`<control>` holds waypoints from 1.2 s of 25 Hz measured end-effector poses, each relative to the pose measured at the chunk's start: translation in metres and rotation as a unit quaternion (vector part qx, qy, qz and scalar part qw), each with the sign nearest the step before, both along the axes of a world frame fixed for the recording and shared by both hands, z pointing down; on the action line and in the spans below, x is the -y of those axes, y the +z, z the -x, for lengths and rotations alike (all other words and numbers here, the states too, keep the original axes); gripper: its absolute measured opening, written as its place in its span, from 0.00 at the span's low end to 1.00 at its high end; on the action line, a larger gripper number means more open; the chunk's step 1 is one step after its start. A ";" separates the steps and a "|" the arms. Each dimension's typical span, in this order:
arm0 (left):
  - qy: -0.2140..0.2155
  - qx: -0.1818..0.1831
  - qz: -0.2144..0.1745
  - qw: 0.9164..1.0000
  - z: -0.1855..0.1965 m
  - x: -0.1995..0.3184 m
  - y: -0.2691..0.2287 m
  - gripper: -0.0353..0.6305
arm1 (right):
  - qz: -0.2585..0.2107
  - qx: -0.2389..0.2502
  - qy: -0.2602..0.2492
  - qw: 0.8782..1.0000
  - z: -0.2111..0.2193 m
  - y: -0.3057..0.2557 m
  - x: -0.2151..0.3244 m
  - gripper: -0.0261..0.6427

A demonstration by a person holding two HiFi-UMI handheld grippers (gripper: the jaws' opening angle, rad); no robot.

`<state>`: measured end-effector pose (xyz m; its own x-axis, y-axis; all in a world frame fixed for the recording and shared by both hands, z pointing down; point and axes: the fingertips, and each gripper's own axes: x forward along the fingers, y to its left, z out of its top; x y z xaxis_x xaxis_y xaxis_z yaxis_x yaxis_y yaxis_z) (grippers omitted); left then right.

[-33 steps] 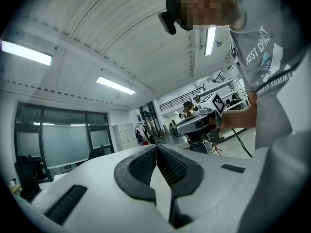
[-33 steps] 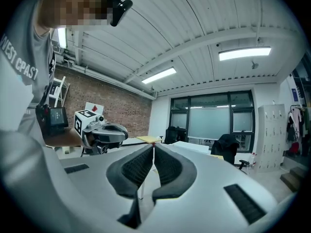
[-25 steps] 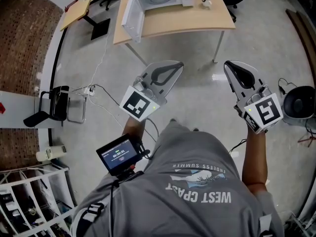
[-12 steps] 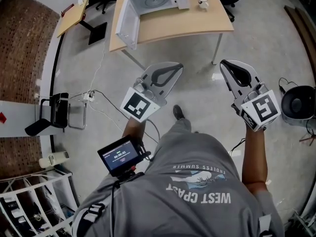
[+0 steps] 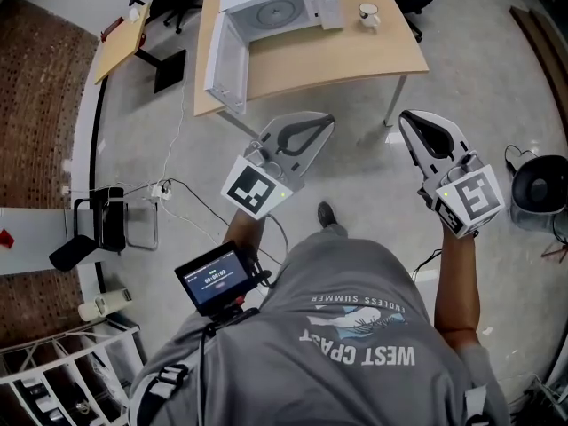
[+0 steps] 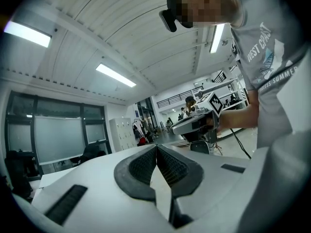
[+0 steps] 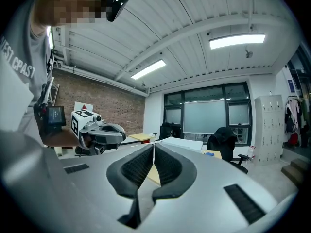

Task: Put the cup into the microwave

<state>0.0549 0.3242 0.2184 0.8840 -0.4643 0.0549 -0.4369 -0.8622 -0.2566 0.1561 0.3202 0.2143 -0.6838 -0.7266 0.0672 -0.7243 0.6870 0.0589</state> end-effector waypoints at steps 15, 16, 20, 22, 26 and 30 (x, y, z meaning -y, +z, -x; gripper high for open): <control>0.024 0.000 0.022 0.999 0.046 0.172 0.016 0.09 | 0.013 0.007 0.030 0.999 0.043 0.008 0.169 0.07; 0.023 0.001 0.026 0.999 0.044 0.181 0.018 0.09 | 0.012 0.007 0.028 1.000 0.041 0.009 0.179 0.07; 0.006 0.009 0.039 0.999 0.032 0.228 0.029 0.09 | 0.016 0.018 0.024 0.999 0.023 0.018 0.226 0.07; -0.003 0.010 0.031 0.999 0.027 0.252 0.039 0.09 | 0.017 0.021 0.016 1.000 0.018 0.031 0.250 0.07; -0.026 0.004 0.034 0.999 0.021 0.294 0.053 0.09 | 0.024 0.018 -0.007 1.000 0.014 0.050 0.292 0.07; -0.037 -0.004 0.050 0.998 0.006 0.333 0.057 0.09 | 0.035 0.014 -0.018 0.999 0.001 0.057 0.332 0.07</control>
<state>0.0489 -0.0089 0.2757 0.8477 -0.5216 0.0967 -0.5027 -0.8481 -0.1675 0.1547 -0.0119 0.2713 -0.7113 -0.6963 0.0964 -0.7002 0.7139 -0.0101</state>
